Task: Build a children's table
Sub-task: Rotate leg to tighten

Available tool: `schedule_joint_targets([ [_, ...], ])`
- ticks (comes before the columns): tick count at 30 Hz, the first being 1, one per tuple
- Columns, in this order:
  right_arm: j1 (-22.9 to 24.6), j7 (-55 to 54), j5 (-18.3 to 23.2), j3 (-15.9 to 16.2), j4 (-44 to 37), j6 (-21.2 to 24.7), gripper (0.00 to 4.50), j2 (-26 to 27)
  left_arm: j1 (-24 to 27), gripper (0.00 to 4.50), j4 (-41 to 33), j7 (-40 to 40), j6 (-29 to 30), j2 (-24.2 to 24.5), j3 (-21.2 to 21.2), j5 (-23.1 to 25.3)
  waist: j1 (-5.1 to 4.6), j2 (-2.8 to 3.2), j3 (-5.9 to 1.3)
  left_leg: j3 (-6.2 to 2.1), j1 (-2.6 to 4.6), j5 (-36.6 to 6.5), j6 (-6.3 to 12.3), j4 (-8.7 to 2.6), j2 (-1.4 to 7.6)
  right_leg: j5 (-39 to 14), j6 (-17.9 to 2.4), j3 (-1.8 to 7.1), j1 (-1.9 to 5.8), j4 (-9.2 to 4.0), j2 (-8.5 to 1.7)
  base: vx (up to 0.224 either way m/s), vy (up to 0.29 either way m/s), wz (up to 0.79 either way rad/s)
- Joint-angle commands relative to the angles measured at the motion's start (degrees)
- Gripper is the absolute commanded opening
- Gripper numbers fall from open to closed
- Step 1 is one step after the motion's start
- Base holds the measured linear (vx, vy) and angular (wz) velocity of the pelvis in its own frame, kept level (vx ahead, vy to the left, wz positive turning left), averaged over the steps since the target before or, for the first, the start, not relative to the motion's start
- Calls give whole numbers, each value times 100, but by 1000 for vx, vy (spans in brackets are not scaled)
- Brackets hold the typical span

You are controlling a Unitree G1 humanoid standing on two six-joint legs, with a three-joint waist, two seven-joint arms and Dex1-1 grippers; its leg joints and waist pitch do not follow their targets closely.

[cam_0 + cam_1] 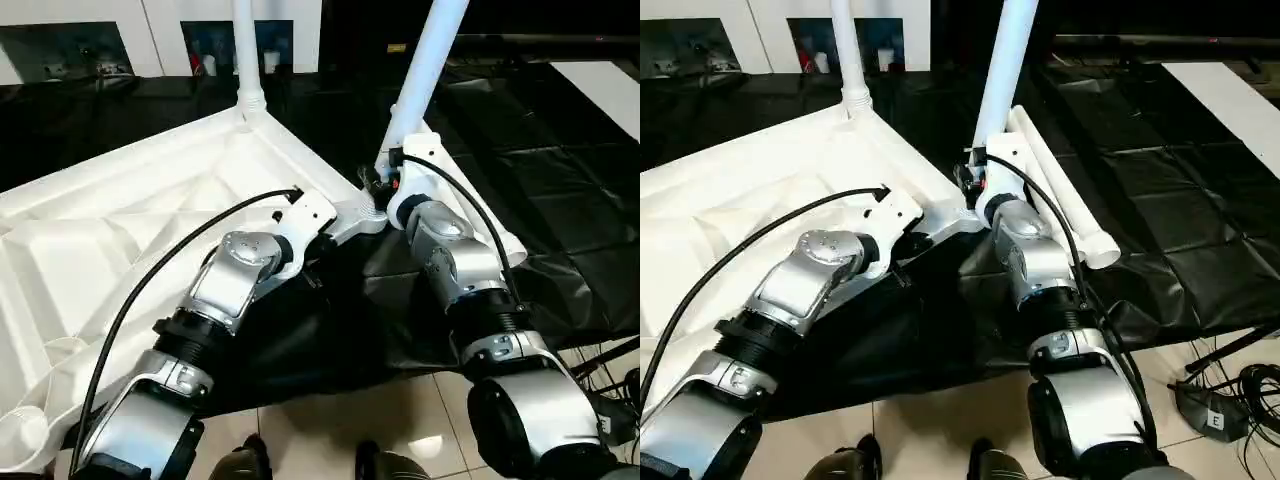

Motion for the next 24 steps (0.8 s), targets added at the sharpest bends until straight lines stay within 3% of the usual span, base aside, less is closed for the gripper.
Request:
schedule_joint_targets([
  [1, 437, 176, 60, 2, 944, 428, 219, 101, 99, 0, 164, -103, 92, -87, -241, 29, -94, 92, -76, -345, 273, -4889, -387, -542, 452, -3688, -130, 55, -184, -513, -302, 0, 0, 0],
  [2, 416, 185, 61, -8, 960, 414, 240, 95, 101, 0, 159, -115, 86, -81, -244, 27, -92, 105, -81, -336, 254, -4997, -415, -590, 466, -3526, -162, 32, -155, -468, -272, 0, 0, 0],
  [3, 403, 189, 58, -12, 970, 403, 254, 91, 102, 0, 155, -122, 82, -77, -246, 26, -80, 154, -80, -293, 169, -5246, -491, -750, 503, -3015, -276, -10, -66, -297, -184, 0, 0, 0],
  [4, 384, 215, 44, -7, 978, 395, 256, 82, 100, 0, 155, -132, 72, -71, -249, 27, -59, 161, -86, -238, 110, -5343, -509, -854, 524, -2688, -342, -15, -8, -164, -128, 0, 0, 0],
  [5, 361, 226, 33, -4, 968, 387, 266, 69, 100, 0, 149, -152, 64, -59, -254, 27, 47, 105, -165, -3, 153, -4915, -511, -933, 523, -1863, -606, 127, -42, 60, -160, 0, 0, 0],
  [6, 339, 235, 27, -6, 964, 382, 266, 56, 98, 0, 147, -169, 53, -49, -257, 28, 44, -20, -207, -7, 338, -4332, -426, -628, 421, -2195, -533, 254, -221, -258, -319, 6, -61, 20],
  [7, 310, 265, 25, -3, 938, 372, 281, 36, 95, 0, 138, -190, 38, -28, -261, 32, 111, -128, -121, -95, 470, -2984, 20, -52, 330, -3562, -419, 440, -413, -684, -747, 6, -61, 20],
  [8, 277, 283, 23, -8, 922, 342, 302, 16, 91, 0, 129, -212, 26, -8, -262, 41, 132, -138, -87, -194, 215, -2168, 237, -77, 388, -3734, -429, 541, -162, -633, -893, 0, 0, 0],
  [9, 255, 298, 30, -19, 916, 328, 302, 3, 89, 0, 124, -222, 22, 4, -259, 44, 127, -90, -92, -275, -179, -1197, 279, -354, 474, -3105, -569, 367, 170, -356, -696, 54, 36, -38],
  [10, 204, 362, 60, -42, 873, 317, 304, -31, 82, 0, 110, -250, 12, 34, -254, 47, 112, 46, -152, -255, -23, -1572, 46, -450, 565, -2173, -738, 273, 59, -249, -443, 54, 36, -38],
  [11, 192, 381, 66, -51, 866, 315, 307, -38, 80, 0, 107, -256, 9, 40, -253, 46, 99, 86, -173, -233, 64, -1939, -82, -443, 582, -1744, -824, 282, 6, -215, -404, 55, 18, -10],
  [12, 146, 467, 87, -72, 778, 319, 316, -87, 75, 0, 87, -290, -17, 86, -255, 52, 82, 92, -158, -155, 183, -2670, -336, -448, 572, -1363, -949, 298, -103, -204, -340, 0, 0, 0],
  [14, 104, 552, 88, -85, 688, 314, 348, -143, 73, 0, 63, -322, -50, 137, -264, 61, 63, 11, -129, -141, 157, -2937, -288, -424, 516, -1651, -949, 321, -77, -228, -383, 0, 0, 0],
  [15, 95, 594, 55, -67, 620, 254, 349, -188, 77, 0, 49, -345, -65, 165, -272, 66, 66, 1, -140, -130, 155, -2845, -188, -394, 505, -1992, -896, 355, -76, -259, -429, 0, 0, 0],
  [16, 96, 633, 35, -48, 589, 226, 354, -209, 81, 0, 42, -357, -68, 177, -274, 67, 79, 15, -156, -110, 135, -2564, -101, -380, 526, -1943, -907, 384, -64, -266, -459, 0, 0, 0],
  [17, 114, 693, 6, -14, 472, 173, 363, -257, 92, 0, 17, -406, -103, 215, -286, 71, 86, 15, -169, -101, 115, -2378, -65, -374, 534, -1777, -932, 390, -45, -252, -461, 0, 0, 0],
  [18, 151, 812, -15, 37, 301, 107, 377, -318, 115, 0, -24, -465, -128, 264, -297, 74, 94, 2, -195, -73, 75, -1987, 10, -363, 541, -1284, -995, 384, -8, -198, -433, 0, 0, 0],
  [19, 186, 898, -32, 78, 175, 78, 387, -363, 134, 0, -55, -520, -163, 313, -316, 81, 102, -3, -214, -31, 80, -1702, 134, -342, 547, -919, -1083, 381, -5, -162, -409, 0, 0, 0],
  [20, 186, 898, -32, 78, 175, 78, 393, -363, 134, 0, -55, -520, -163, 313, -316, 81, 102, 3, -209, -7, 100, -1705, 180, -339, 551, -902, -1132, 378, -28, -169, -394, 0, 0, 0],
  [21, 285, 1087, -22, 135, -115, 40, 398, -450, 184, 0, -141, -643, -228, 403, -332, 67, 105, 3, -175, 24, 138, -2077, 177, -341, 547, -1379, -1127, 382, -96, -233, -384, 0, 0, 0],
  [22, 305, 1111, -22, 147, -168, 46, 421, -467, 193, 0, -158, -672, -256, 423, -337, 64, 103, -28, -182, 11, 135, -2313, 129, -322, 540, -1898, -1008, 396, -107, -263, -410, 0, 0, 0],
  [23, 344, 1158, -23, 170, -269, 57, 421, -498, 211, 0, -190, -728, -311, 460, -348, 59, 103, -28, -182, 11, 135, -2313, 129, -322, 540, -1898, -1008, 396, -107, -263, -410, 0, 0, 0],
  [24, 425, 1237, -13, 204, -467, 84, 430, -550, 249, 0, -257, -860, -369, 528, -358, 23, 113, -26, -210, 1, 78, -2076, 146, -326, 543, -1897, -915, 395, -78, -252, -412, 0, 0, 0],
])
